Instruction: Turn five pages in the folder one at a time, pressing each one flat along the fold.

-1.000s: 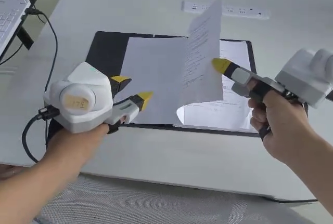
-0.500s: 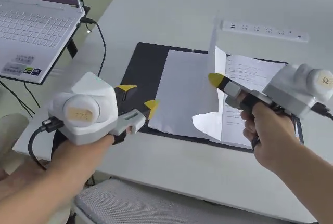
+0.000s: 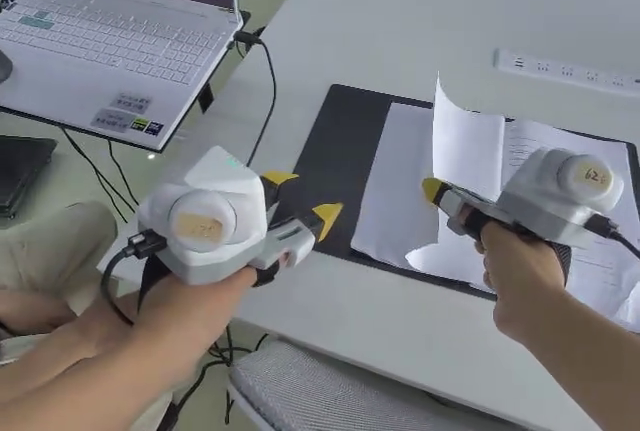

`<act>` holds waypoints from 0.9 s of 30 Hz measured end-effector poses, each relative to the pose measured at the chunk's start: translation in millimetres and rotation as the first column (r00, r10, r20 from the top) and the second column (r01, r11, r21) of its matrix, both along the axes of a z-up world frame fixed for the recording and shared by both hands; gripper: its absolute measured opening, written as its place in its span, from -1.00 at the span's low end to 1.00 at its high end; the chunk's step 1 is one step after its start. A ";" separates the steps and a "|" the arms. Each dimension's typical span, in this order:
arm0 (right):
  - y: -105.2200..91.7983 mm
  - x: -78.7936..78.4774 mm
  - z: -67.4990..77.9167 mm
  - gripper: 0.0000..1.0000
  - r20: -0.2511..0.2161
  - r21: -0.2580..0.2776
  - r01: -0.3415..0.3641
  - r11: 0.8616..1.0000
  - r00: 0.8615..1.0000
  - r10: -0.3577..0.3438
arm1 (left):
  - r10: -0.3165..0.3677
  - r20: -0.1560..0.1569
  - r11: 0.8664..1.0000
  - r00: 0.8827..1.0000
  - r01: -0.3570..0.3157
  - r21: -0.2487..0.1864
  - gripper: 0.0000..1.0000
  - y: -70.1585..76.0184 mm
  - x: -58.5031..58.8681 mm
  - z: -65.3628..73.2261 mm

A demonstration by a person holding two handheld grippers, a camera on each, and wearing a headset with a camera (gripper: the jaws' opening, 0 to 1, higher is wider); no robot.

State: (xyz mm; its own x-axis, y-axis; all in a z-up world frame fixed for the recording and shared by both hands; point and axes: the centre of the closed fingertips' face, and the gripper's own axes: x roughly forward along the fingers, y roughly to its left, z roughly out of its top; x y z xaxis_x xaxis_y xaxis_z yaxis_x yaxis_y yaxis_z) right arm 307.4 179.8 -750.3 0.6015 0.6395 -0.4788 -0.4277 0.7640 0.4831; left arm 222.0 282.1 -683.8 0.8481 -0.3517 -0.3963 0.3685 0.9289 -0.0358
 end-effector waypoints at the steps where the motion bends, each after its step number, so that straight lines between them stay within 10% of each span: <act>1: 1.2 0.1 -4.1 -1.00 0.000 -0.020 0.001 1.000 1.000 -0.001 | -0.001 0.001 1.000 1.000 0.001 -0.002 -0.37 1.4 0.0 -0.8; 10: 22.3 2.3 -31.4 -1.00 0.002 -0.174 -0.022 0.984 1.000 0.023 | -0.004 -0.002 1.000 1.000 0.004 -0.011 -0.38 10.2 -0.4 -5.3; 27: 49.2 -2.6 -55.2 -0.96 -0.031 -0.252 -0.093 0.963 0.996 0.088 | -0.008 -0.024 1.000 1.000 0.007 -0.014 -0.39 17.1 5.8 -18.0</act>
